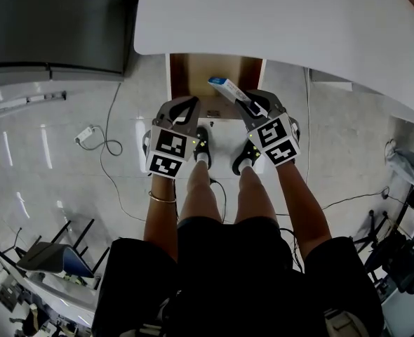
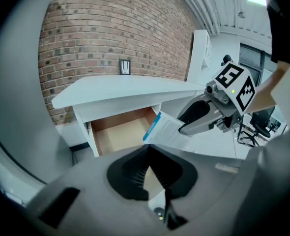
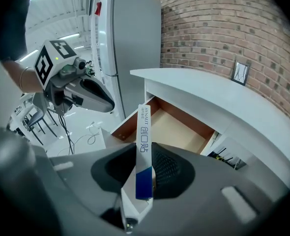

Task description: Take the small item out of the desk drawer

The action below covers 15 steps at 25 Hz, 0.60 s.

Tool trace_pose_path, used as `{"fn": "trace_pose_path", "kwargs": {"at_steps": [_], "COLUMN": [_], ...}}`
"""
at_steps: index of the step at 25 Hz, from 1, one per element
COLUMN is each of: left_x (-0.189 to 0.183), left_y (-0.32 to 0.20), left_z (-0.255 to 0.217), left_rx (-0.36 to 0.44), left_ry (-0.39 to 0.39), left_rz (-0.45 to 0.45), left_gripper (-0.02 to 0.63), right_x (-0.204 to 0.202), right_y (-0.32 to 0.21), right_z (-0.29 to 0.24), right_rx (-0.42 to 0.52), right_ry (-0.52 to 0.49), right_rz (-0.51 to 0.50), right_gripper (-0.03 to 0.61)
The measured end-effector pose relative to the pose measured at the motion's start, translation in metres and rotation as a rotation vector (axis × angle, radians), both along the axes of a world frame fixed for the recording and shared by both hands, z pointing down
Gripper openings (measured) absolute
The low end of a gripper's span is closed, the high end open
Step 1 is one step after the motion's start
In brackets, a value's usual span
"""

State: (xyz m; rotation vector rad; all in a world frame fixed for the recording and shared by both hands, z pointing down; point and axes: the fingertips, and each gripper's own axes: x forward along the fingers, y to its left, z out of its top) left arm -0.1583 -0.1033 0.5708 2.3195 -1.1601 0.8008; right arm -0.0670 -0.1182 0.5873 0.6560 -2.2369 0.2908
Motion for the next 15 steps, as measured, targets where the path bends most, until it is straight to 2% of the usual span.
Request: {"fn": "trace_pose_path", "kwargs": {"at_steps": [15], "left_x": [0.003], "left_y": [0.000], "left_z": [-0.051], "left_rx": [0.037], "left_ry": [0.035], "left_rz": [-0.020], "left_gripper": [-0.002], "right_x": [0.009], "right_y": [0.005], "right_z": [-0.049], "right_rx": [0.005], "right_ry": [-0.087], "right_rz": [0.095], "right_gripper": [0.107]}}
